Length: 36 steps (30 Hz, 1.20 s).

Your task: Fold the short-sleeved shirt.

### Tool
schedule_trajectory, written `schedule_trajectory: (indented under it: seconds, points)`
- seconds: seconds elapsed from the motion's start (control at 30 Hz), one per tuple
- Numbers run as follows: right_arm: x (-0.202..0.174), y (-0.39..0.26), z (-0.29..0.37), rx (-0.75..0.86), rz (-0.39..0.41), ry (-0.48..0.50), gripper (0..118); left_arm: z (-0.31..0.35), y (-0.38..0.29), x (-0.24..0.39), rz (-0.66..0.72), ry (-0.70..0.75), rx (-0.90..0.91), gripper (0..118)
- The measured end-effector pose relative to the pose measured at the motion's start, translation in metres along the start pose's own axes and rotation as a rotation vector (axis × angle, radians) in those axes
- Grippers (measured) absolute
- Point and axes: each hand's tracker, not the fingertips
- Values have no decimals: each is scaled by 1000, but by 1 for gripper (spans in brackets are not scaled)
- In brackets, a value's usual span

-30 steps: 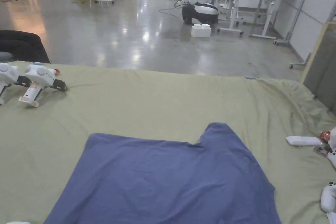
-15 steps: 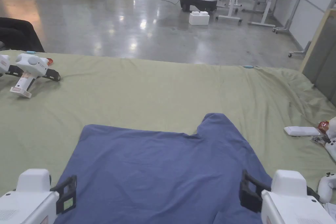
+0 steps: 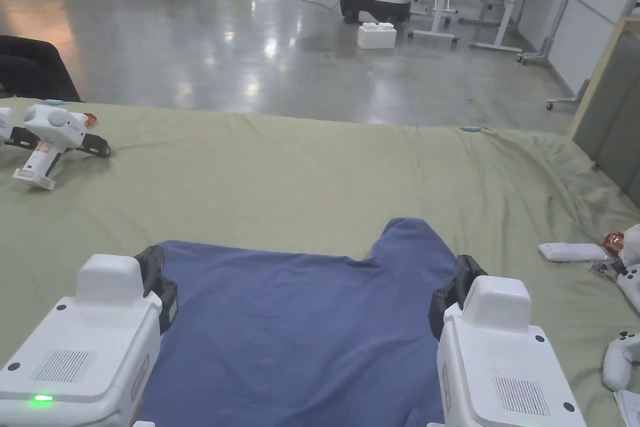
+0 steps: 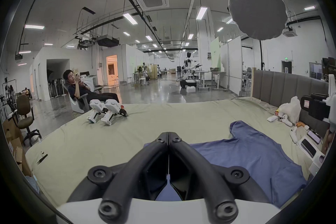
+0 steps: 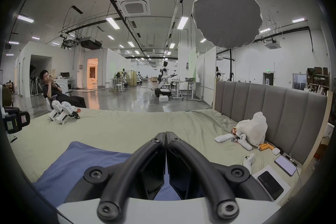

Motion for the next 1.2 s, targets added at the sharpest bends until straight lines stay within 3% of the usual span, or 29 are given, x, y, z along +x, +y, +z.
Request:
schedule_trajectory:
  seconds: [0.1, 0.5, 0.57, 0.63, 0.7, 0.77, 1.2]
  points:
    - [1, 0, 2, 4, 0, 8, 0, 2, -8, -13, 5, 1, -54, 0]
    - [-4, -32, -3, -130, 40, 77, 0, 44, -107, -112, 135, 48, -633, 0]
    - [-8, -35, -4, -155, 40, 91, 0, 47, -118, -121, 158, 42, -662, 7]
    - [-12, -39, -5, -178, 53, 115, 0, 44, -128, -127, 197, 64, -733, 27]
    - [-15, -40, -5, -204, 63, 149, 0, 41, -133, -129, 181, 107, -756, 58]
    - [-17, -43, -4, -209, 68, 150, 0, 38, -136, -127, 151, 140, -782, 74]
    - [-11, -56, -3, -269, 87, 159, 0, 25, -155, -124, 113, 184, -852, 77]
